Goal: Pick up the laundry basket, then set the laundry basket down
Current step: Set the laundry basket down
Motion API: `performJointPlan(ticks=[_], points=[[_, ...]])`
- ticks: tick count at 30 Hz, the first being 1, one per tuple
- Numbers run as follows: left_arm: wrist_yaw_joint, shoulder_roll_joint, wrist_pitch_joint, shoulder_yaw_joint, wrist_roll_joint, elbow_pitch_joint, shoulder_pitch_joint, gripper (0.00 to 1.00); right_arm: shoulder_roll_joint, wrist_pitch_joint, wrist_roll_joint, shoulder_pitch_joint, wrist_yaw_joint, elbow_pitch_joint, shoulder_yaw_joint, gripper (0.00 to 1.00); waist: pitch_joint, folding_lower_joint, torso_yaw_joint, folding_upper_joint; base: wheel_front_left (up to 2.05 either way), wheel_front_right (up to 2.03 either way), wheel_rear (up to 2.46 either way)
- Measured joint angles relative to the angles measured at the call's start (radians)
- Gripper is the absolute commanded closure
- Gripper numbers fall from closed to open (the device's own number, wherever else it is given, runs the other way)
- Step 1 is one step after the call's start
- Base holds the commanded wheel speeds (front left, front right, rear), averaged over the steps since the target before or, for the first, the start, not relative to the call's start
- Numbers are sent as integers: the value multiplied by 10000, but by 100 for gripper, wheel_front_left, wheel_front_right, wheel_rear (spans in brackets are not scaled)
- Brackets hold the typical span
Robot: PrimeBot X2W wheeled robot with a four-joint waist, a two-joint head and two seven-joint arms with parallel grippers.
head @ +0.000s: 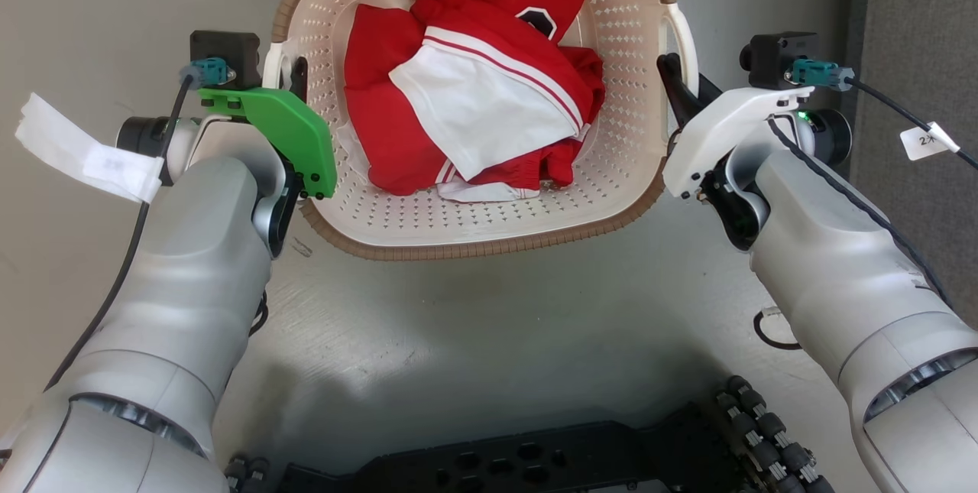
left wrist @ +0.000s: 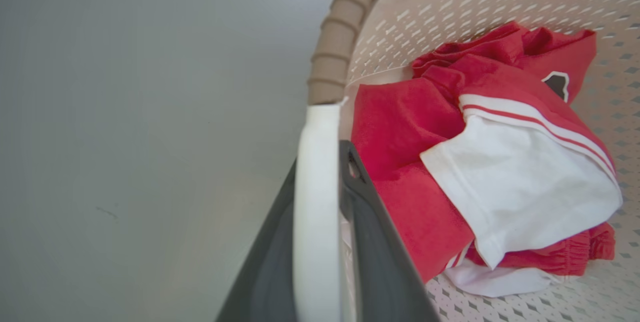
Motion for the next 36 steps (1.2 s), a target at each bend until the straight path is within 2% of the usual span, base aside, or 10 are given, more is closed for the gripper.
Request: performJointPlan(ticks=[6, 7, 8, 9, 14, 20, 25, 33, 36], points=[[-84, -35, 0, 71, -88, 58, -23, 100, 15, 2, 56, -2, 2, 69, 107, 100, -52, 0, 10, 0, 0, 0, 0], [-84, -35, 0, 88, -94, 73, -23, 100, 13, 2, 42, -3, 2, 54, 163, 71, -61, 0, 13, 0, 0, 0, 0], [-86, -31, 0, 100, -119, 81, -23, 62, 17, 12, 48, -3, 2, 44, 153, 17, -69, 1, 18, 0, 0, 0, 0], [-128, -23, 0, 81, -119, 86, -23, 0, 19, 61, 48, 7, 4, 23, 148, 0, -76, 1, 34, 0, 0, 0, 0], [-261, 171, -48, 96, -121, 186, -33, 0, -184, 58, 77, 3, -2, -188, 42, 0, -111, 0, 94, 0, 0, 0, 0], [-349, 148, -345, 98, -121, 40, -51, 0, -174, 33, 77, 80, -2, -439, 31, 0, -167, 1, 118, 0, 0, 0, 0], [-422, 148, -531, 92, -119, 31, 17, 0, -234, 29, 42, 276, -2, -1285, -286, 0, -398, 1, 103, 0, 0, 0, 0], [-391, 157, -650, 67, 29, -171, 620, 0, -604, 27, -339, 890, -15, -2359, -732, 0, -986, 1, 35, 0, 0, 0, 0], [-196, 213, -648, 134, 111, -617, 799, 0, -690, 27, -527, 1234, -31, -2732, -869, 0, -1323, 1, 2, 0, 0, 0, 0]])
